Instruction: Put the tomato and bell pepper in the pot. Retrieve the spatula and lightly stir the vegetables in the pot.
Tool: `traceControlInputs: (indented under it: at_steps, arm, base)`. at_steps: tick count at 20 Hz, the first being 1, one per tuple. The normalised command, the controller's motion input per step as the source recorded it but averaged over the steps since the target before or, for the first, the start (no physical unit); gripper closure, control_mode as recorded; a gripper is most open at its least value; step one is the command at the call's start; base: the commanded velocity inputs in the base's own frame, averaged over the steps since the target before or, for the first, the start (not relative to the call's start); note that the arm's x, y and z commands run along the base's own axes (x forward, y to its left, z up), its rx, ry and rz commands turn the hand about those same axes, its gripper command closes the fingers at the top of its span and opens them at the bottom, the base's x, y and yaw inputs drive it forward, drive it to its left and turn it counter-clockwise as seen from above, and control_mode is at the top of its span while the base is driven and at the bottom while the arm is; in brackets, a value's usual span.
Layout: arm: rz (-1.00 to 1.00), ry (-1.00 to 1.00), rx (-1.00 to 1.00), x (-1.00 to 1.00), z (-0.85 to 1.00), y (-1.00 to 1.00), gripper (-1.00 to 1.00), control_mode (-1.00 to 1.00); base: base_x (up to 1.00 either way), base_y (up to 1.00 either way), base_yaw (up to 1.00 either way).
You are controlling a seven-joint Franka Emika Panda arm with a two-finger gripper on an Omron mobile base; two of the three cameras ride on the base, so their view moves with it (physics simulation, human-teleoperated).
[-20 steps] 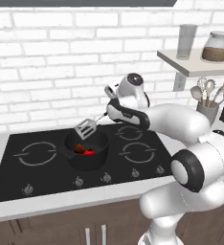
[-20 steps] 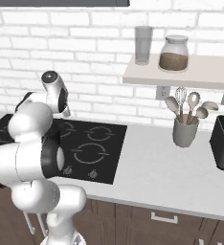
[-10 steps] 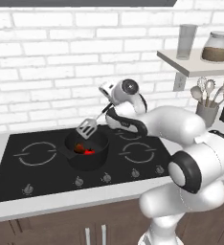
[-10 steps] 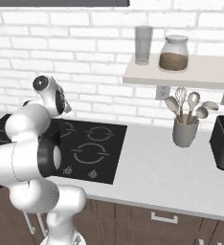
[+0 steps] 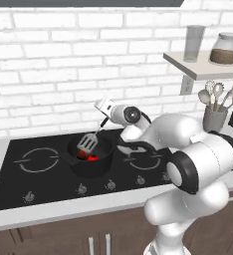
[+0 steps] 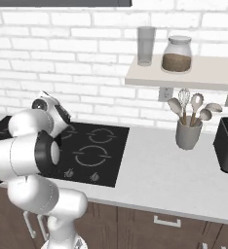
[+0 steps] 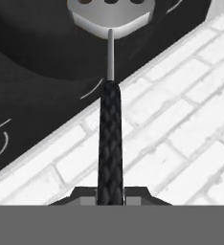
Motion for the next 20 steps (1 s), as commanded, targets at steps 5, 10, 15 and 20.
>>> traceControlInputs:
  at_steps: [5,10,15,20]
  arm:
    - [0.24,0.00,-0.16,0.02,0.03,0.18,1.00,-1.00]
    - [0.12,0.01,-0.18,0.04,0.05,0.11,1.00,-1.00]
    - [0.01,0.10,-0.11,0.10,0.02,0.05,1.00,-1.00]
    - [0.00,0.00,-0.16,0.00,0.00,0.00,1.00,-1.00]
  base:
    - [0.00,0.00,0.00]
    - [0.00,0.00,0.00]
    - [0.00,0.00,0.00]
    - [0.00,0.00,0.00]
